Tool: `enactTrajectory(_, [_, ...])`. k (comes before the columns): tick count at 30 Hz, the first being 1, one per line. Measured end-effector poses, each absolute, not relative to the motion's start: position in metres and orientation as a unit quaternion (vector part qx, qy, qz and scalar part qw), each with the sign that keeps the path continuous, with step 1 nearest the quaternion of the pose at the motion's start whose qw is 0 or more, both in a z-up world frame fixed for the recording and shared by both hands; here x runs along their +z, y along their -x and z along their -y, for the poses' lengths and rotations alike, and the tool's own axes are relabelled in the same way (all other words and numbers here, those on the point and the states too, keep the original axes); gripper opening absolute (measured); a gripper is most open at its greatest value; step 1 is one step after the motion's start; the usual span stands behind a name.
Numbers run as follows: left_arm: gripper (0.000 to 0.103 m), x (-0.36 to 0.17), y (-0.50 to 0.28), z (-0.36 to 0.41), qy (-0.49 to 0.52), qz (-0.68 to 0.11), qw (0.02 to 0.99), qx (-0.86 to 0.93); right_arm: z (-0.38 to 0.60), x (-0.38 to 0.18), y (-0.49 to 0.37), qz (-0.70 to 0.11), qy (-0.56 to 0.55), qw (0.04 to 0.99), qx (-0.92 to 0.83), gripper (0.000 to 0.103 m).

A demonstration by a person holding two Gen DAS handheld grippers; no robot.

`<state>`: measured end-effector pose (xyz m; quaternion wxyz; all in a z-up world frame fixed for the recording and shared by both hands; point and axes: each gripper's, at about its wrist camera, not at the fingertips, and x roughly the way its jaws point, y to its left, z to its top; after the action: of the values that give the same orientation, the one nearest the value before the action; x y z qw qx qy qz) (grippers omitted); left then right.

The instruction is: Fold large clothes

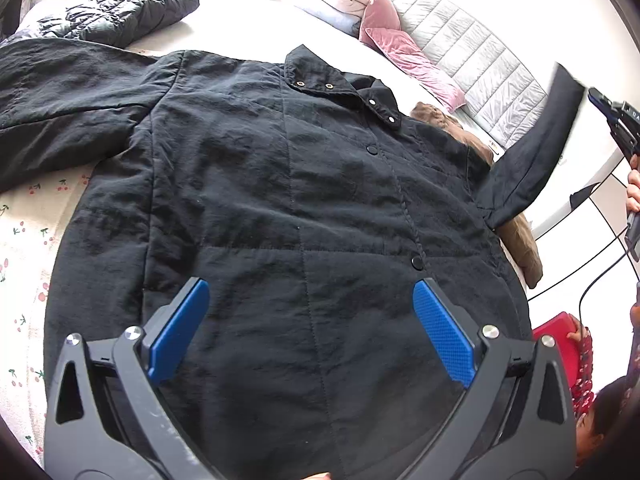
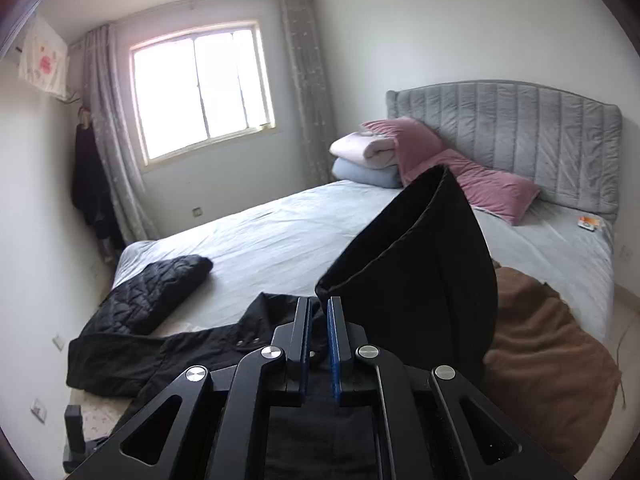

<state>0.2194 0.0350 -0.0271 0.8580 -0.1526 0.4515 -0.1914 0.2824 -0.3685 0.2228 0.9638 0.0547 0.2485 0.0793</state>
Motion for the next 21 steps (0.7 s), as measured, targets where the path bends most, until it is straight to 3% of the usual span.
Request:
enactTrajectory(7, [0.102, -0.024, -0.22, -0.041, 0.153, -0.463, 0.854, -0.181, 0.305, 0.189, -0.307, -0.313, 0.005, 0.94, 0.135, 0.012])
enactTrajectory(10, [0.101, -0.016, -0.22, -0.042, 0.149, -0.476, 0.847, -0.184, 0.322, 0.173, -0.311, -0.332, -0.004, 0.936, 0.119, 0.031])
enactTrajectory(12, [0.101, -0.008, -0.222, -0.038, 0.142, -0.477, 0.846, -0.192, 0.342, 0.16, -0.312, -0.345, -0.012, 0.934, 0.092, 0.052])
enactTrajectory(21, [0.101, 0.02, -0.308, 0.048, 0.114, -0.494, 0.813, -0.287, 0.42, 0.068, -0.319, -0.408, -0.072, 0.909, 0.037, 0.057])
